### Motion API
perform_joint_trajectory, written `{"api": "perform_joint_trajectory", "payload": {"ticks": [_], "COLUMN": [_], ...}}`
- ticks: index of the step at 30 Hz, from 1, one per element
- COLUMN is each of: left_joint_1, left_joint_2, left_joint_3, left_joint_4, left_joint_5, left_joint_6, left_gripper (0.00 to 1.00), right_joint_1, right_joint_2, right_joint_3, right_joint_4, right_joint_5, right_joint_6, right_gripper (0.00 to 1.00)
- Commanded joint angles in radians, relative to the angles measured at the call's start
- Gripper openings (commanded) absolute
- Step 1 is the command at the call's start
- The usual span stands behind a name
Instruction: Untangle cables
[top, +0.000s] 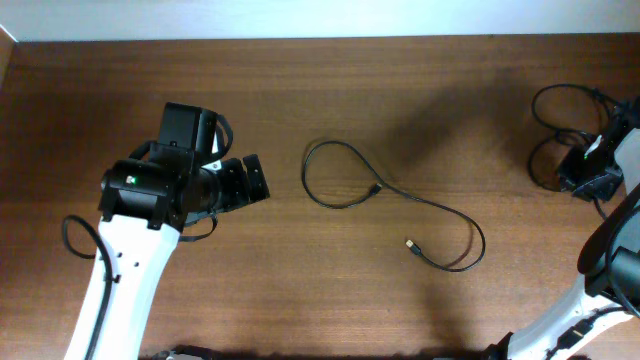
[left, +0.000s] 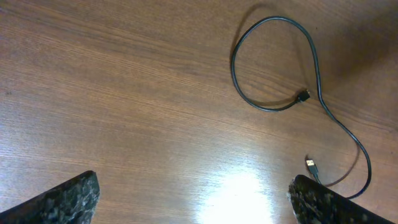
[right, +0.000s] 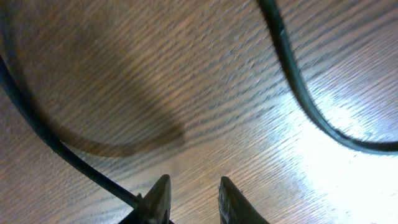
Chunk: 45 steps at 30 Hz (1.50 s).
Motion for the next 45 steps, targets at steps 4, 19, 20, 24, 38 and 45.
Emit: {"api": "perform_joint_trajectory", "payload": {"ticks": [4,19,20,24,38,45], "left_joint_1": [-0.003,-0.002,-0.002,-0.002,-0.002,-0.002], "left_joint_2": [0.005,0.005,0.005,0.005,0.005,0.005], "left_joint_3": [0.003,0.003,0.003,0.003,0.003,0.003], "left_joint_4": [-0.001,-0.001,-0.001,-0.001,-0.001,-0.001], "left_joint_5": [0.000,0.000,0.000,0.000,0.000,0.000], "left_joint_6": [0.009,0.009,0.009,0.009,0.009,0.009], "left_gripper": [0.99,0.99,0.99,0.99,0.99,0.99], "right_joint_1": [0.002,0.002,0.002,0.011,0.480,0.644], "right_joint_2": [-0.037,-0.631,-0.624,-0.577,-0.432,-0.250], "right_joint_3": [-0.006,-0.006,-0.008,-0.019,-0.324,-0.324], "right_joint_4": [-0.025,-0.102,-0.151,-0.266,0.146,0.259], "right_joint_5": [-0.291,-0.315,-0.315,-0.367,-0.470,-0.467], "right_joint_6": [-0.069,-0.076,-0.076,-0.174,-0.352,-0.625], "right_gripper": [0.24,0.95,0.97,0.99,0.99,0.99]}}
